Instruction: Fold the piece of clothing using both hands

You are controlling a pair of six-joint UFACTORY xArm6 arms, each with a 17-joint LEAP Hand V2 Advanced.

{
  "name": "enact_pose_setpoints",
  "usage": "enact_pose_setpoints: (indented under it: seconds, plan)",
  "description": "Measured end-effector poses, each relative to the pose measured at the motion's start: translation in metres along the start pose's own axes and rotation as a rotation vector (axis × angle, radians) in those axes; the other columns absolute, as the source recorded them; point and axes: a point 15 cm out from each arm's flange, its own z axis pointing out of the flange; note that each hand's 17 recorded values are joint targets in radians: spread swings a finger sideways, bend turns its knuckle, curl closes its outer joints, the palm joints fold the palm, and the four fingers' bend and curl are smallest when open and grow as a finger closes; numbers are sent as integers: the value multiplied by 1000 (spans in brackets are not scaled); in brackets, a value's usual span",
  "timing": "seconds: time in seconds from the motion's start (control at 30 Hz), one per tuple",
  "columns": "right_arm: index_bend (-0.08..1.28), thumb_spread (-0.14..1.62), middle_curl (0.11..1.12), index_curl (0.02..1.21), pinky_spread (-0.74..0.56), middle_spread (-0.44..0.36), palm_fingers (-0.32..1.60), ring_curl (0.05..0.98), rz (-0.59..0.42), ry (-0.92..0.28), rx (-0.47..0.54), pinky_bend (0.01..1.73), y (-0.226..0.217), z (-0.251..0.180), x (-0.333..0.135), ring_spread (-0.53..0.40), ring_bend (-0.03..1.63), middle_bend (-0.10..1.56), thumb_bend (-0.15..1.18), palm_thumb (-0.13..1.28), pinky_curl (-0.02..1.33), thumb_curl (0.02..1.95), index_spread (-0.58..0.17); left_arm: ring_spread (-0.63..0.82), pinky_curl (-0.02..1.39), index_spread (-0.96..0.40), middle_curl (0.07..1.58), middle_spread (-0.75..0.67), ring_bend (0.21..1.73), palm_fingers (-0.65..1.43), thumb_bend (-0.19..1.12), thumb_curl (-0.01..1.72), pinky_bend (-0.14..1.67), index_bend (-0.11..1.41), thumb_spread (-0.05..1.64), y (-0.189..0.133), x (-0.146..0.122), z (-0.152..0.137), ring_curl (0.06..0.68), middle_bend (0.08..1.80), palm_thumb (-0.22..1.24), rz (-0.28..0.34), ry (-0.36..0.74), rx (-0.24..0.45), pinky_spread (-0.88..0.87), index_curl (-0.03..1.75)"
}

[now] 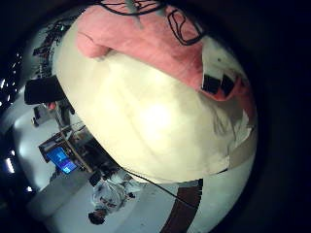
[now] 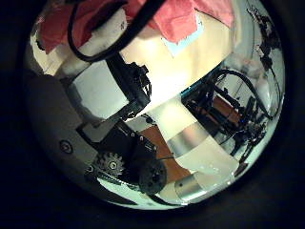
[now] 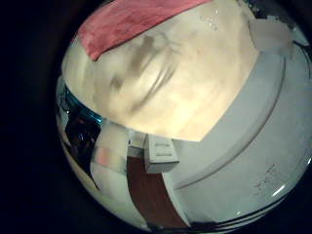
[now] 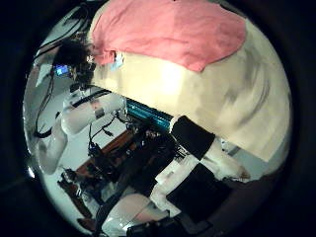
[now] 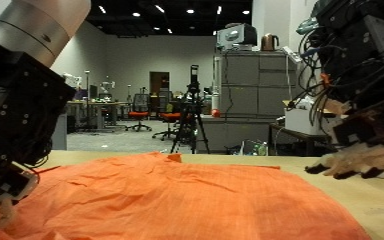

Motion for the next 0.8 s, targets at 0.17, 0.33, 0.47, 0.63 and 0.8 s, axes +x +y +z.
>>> enact_pose_setpoints:
  seconds: [0.17, 0.33, 0.47, 0.63, 0.8]
  plan:
    - [168, 1028, 359, 311, 162, -13, 260, 289, -13, 5, -20, 256, -1, 22, 3, 105, 354, 246, -26, 534, 307, 295, -284, -554, 526, -648, 628, -515, 994, 1120, -14, 272, 837, 339, 1189, 3, 0, -6, 472, 1086, 613, -2, 1, -4, -761, 802]
    - [161, 988, 360, 305, 169, -6, 254, 287, -29, 19, -13, 257, -14, 31, 4, 116, 357, 238, -21, 569, 305, 312, -271, -554, 531, -659, 627, -514, 994, 1120, -14, 270, 833, 317, 1190, 5, -1, -11, 474, 1088, 614, -10, -3, 4, -762, 836]
    - [146, 957, 365, 296, 172, 18, 242, 292, -36, 57, -6, 268, -19, 38, 10, 111, 375, 234, -21, 614, 307, 327, -222, -555, 534, -668, 625, -513, 993, 1120, -15, 269, 830, 298, 1190, 8, -1, -11, 475, 1088, 614, -15, 2, -3, -763, 862]
    - [148, 926, 373, 284, 176, 42, 219, 300, -43, 84, -55, 289, -18, 58, 14, 97, 396, 237, -26, 648, 313, 339, -174, -556, 538, -679, 624, -513, 988, 1120, -15, 268, 827, 278, 1190, 8, -2, -12, 477, 1089, 615, -16, 2, -2, -765, 893]
    - [150, 910, 392, 279, 171, 30, 232, 307, -47, 118, -81, 283, -23, 70, 19, 71, 417, 274, -27, 665, 310, 347, -154, -558, 538, -689, 623, -513, 986, 1120, -15, 267, 817, 261, 1190, 9, -2, -13, 479, 1091, 615, -15, 3, -6, -769, 919]
